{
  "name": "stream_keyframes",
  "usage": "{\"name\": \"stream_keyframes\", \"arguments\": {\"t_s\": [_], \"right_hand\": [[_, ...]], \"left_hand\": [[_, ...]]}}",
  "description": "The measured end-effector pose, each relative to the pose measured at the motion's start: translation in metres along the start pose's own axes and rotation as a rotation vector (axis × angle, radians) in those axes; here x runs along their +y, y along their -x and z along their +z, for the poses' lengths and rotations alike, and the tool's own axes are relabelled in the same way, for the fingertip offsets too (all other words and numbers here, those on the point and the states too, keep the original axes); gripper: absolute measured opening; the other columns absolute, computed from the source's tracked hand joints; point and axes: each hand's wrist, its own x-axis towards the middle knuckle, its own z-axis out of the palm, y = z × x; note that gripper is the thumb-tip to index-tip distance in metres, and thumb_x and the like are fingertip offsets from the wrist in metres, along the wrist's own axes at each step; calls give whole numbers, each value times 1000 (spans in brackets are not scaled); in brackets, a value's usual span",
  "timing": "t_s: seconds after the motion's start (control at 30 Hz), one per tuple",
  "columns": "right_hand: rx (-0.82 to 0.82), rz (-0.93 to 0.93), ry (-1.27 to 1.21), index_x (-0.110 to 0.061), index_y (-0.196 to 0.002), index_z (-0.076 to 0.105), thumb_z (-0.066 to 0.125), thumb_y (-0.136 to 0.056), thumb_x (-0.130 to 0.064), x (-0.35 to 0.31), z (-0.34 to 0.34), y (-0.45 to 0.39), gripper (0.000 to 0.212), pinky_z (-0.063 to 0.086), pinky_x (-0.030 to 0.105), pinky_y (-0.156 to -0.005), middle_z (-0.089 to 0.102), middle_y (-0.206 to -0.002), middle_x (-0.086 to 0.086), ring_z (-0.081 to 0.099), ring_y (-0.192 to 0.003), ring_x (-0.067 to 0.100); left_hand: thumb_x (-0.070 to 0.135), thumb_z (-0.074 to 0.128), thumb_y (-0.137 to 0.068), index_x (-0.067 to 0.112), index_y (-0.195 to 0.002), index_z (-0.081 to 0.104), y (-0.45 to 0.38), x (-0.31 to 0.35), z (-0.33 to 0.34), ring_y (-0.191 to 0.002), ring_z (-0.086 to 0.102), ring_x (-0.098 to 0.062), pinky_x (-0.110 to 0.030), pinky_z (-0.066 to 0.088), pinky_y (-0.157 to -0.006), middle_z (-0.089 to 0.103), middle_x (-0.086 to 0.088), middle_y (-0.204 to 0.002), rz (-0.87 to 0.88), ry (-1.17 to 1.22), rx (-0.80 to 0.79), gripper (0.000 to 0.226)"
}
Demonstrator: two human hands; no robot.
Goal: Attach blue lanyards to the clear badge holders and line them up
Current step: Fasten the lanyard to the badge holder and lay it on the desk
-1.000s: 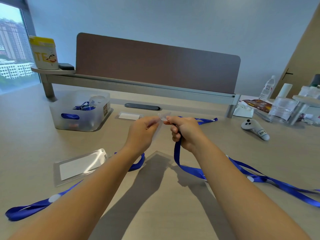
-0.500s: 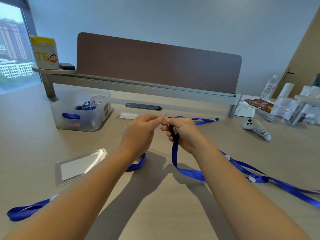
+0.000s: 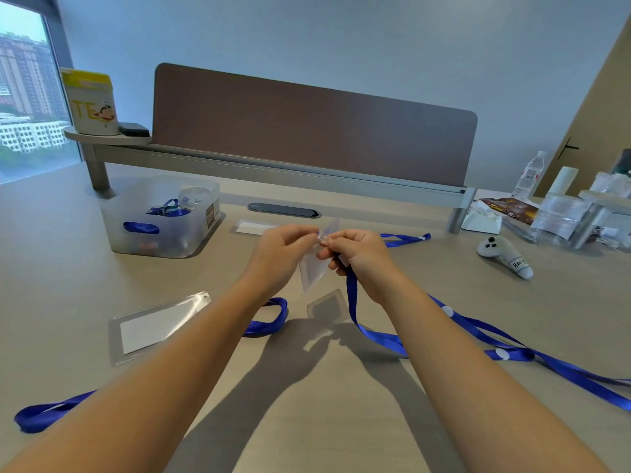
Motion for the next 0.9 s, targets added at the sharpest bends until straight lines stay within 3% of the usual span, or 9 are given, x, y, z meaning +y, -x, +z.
{"name": "stream_keyframes", "arguments": {"t_s": [0.17,0.33,0.53,0.63,0.77,0.9], "right_hand": [[3,-62,90,-4,-96,65,51,-92,-17,-2,4,1,19,43,17,-56,60,-67,-2,50,-57,9],[14,-124,203,2,-104,65,50,-92,-11,-2,7,2,23,40,17,-58,55,-68,-4,46,-61,8],[67,-267,414,1,-102,67,48,-92,-9,-2,8,2,23,46,33,-71,57,-77,4,50,-76,18],[85,-325,514,0,-102,66,45,-92,-9,-2,7,2,25,40,23,-62,57,-84,10,47,-72,14],[115,-355,571,0,-101,64,43,-93,-9,1,7,1,24,42,29,-71,64,-97,17,49,-80,16],[119,-410,583,1,-100,63,44,-92,-9,2,7,-1,23,40,22,-64,55,-86,7,47,-78,15]], "left_hand": [[17,52,-89,6,-101,66,-6,2,-5,-75,54,-8,-15,43,-63,56,8,-74,-74,-44,0,21],[13,54,-87,9,-85,61,-9,8,-8,-88,54,-22,-26,47,-71,59,-7,-85,-165,-87,-24,8],[20,57,-85,5,-87,64,-13,13,-11,-61,45,-7,-18,38,-59,50,4,-63,-39,-373,-58,16],[23,58,-85,10,-80,59,-13,11,-9,-61,45,-11,-22,40,-60,47,5,-61,16,-438,-37,14],[21,58,-85,12,-74,53,-13,6,-5,-66,47,-15,-24,39,-60,45,6,-59,62,-428,8,14],[18,57,-85,12,-75,52,-15,5,-4,-61,44,-8,-18,37,-57,46,6,-61,71,-367,15,13]]}}
